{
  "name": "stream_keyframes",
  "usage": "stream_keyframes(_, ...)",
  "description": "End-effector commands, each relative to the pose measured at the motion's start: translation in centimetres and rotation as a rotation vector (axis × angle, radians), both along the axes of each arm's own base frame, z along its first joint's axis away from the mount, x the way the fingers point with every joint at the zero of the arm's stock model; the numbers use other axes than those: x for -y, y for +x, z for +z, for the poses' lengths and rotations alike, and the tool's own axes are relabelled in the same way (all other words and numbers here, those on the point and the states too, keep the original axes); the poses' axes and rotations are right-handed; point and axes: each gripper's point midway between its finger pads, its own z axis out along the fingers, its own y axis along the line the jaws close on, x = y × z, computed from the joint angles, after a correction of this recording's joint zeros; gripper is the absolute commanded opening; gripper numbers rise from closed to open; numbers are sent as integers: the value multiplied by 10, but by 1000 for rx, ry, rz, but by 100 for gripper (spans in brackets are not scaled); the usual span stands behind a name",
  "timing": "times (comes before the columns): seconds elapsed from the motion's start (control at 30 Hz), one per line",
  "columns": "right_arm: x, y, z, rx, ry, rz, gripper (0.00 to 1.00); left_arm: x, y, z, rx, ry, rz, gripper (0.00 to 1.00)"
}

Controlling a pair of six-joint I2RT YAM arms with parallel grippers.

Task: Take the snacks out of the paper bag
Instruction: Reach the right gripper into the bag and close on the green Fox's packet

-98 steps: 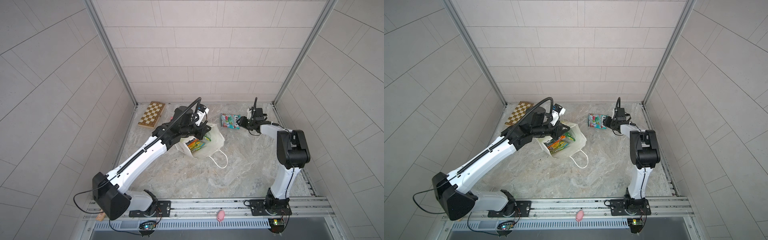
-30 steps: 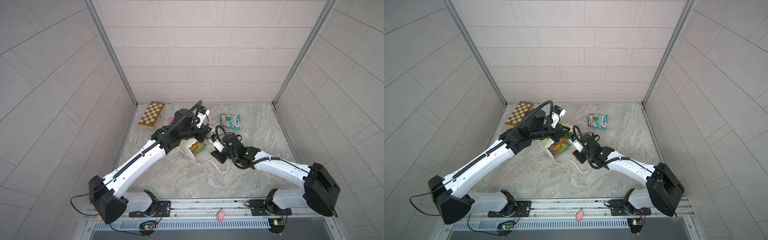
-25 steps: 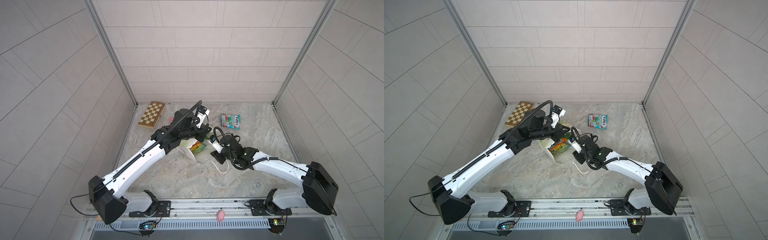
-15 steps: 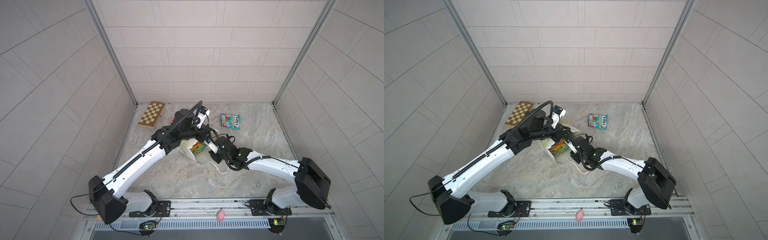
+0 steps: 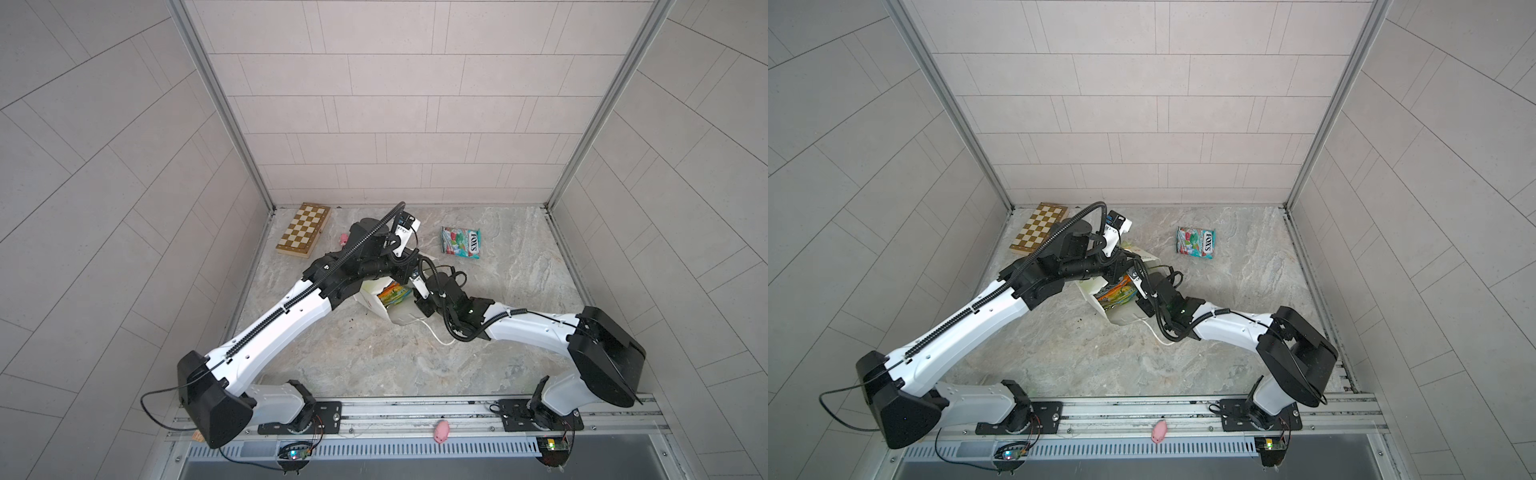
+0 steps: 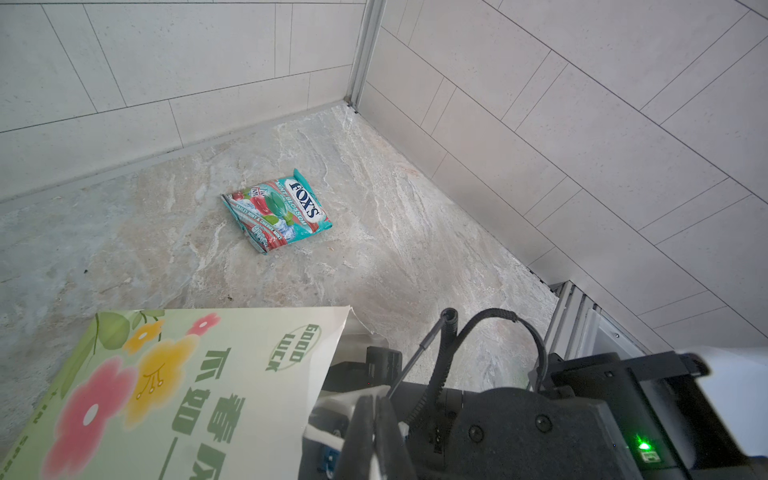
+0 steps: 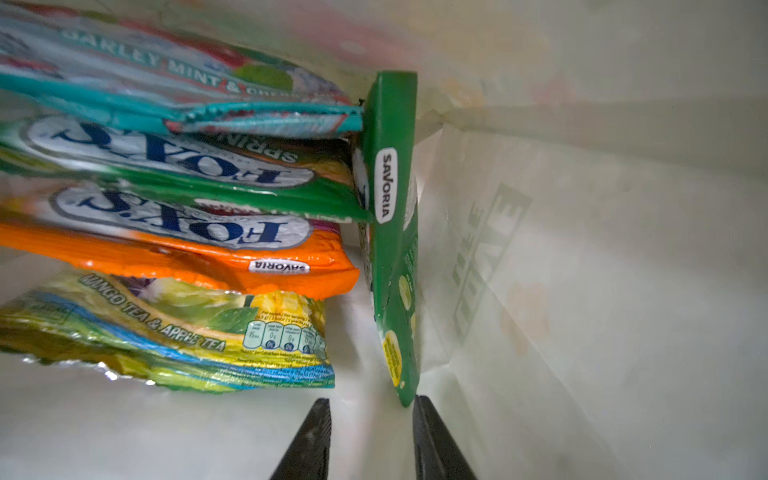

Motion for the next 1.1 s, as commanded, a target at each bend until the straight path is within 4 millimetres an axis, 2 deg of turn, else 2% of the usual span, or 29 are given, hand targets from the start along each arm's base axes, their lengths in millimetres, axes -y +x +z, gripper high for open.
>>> stream_keyframes(0.0,0,12,3,50,-16,-45,34,5,-9,11,33,-30,-41,0)
stream_keyframes(0.67,-10,45,-26,54,-81,-62,38,6,-10,9,38,-21,-44,0)
stream_keyframes(0.73,-8,49,-28,46,-82,-63,34,6,-10,9,39,-22,-44,0)
stream_keyframes(0.93,-8,45,-31,3,-72,-34,7,4,-8,6,39,-9,-32,0)
stream_keyframes(1.0,-7,41,-31,-12,-66,-28,1,3,-7,6,41,-3,-25,0)
stream_keyframes(1.07,-5,36,-29,-20,-51,-24,0,2,-5,4,39,3,-15,0)
